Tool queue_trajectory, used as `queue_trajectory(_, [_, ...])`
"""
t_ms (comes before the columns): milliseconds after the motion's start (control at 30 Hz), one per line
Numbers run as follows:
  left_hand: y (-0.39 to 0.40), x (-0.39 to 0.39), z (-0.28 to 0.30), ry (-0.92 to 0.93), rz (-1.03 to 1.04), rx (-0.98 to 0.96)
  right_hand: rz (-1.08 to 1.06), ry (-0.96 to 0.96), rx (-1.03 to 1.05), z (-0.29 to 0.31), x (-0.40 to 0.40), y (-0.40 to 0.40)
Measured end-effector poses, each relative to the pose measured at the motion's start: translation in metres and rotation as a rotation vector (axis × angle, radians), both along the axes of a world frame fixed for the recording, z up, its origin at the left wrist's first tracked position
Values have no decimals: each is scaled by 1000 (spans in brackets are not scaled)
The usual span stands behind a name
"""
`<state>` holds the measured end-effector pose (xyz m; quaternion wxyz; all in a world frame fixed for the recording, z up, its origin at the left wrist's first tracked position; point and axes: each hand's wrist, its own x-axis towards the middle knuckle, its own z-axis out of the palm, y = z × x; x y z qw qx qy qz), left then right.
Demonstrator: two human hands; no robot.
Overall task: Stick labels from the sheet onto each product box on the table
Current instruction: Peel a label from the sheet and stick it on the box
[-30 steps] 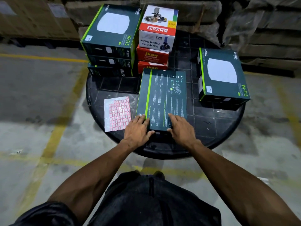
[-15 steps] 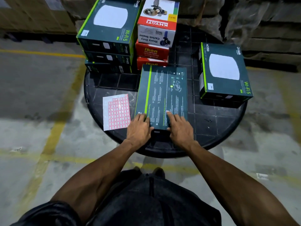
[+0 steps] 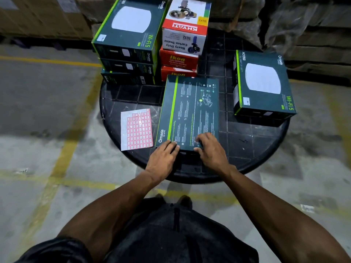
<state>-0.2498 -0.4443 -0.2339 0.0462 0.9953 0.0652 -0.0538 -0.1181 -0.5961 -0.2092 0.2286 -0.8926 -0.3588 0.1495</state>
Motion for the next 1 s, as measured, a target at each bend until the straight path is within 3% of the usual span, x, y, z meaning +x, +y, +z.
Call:
queue_trajectory(133, [-1, 3, 2, -30, 36, -22, 114, 75, 33, -2, -3, 1])
queue_trajectory(267, [-1, 6, 3, -66, 59, -64, 205, -20, -55, -4, -4, 11])
queue_trajectory(1000, [1, 3, 0, -82, 128, -174, 170, -202, -129, -17, -8, 22])
